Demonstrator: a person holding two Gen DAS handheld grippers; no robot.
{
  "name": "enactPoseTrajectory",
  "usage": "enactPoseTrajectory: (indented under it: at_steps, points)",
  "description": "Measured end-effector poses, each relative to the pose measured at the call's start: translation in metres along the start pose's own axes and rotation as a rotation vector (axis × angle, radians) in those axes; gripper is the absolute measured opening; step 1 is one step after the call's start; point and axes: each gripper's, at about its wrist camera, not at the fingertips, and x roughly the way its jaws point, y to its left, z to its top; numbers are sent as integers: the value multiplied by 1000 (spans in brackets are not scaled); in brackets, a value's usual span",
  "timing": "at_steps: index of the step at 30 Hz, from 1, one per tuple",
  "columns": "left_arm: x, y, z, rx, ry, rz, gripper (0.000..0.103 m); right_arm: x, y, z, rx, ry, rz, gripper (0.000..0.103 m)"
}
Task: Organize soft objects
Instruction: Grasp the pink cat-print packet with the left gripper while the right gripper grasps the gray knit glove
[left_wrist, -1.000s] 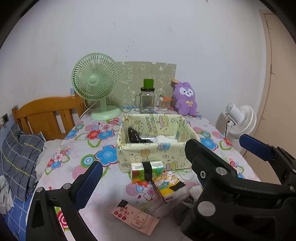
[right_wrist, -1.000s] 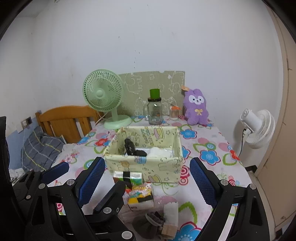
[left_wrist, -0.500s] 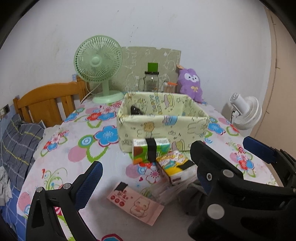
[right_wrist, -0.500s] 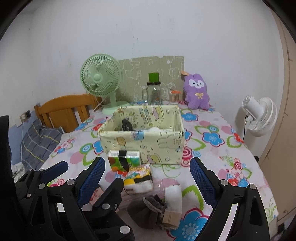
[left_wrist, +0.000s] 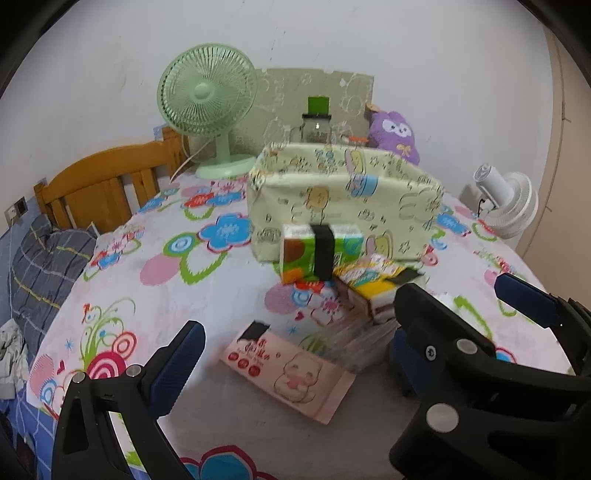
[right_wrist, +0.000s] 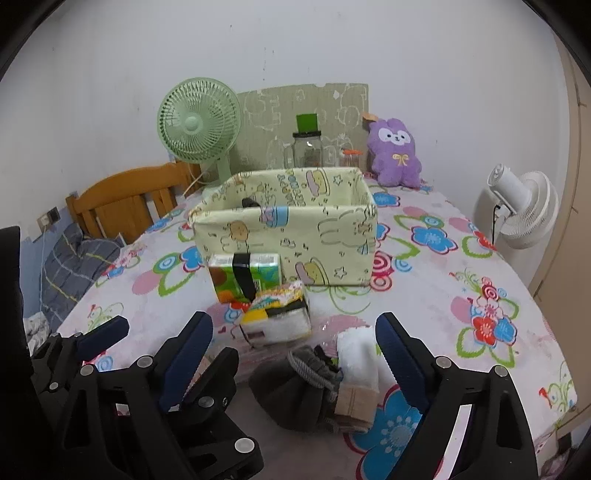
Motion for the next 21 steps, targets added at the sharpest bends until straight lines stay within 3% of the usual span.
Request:
enactPoseTrajectory:
  at_steps: [11,16,21]
  points:
    - [23,6,-17,-20,85,11,103,24,0,-18,24,114,9,79]
    - [34,7,-22,-23,128,16,102,36,2,-23,23,162,15,64]
    - [37,7,-22,-27,134,9,102,39,2,-23,23,168,9,58]
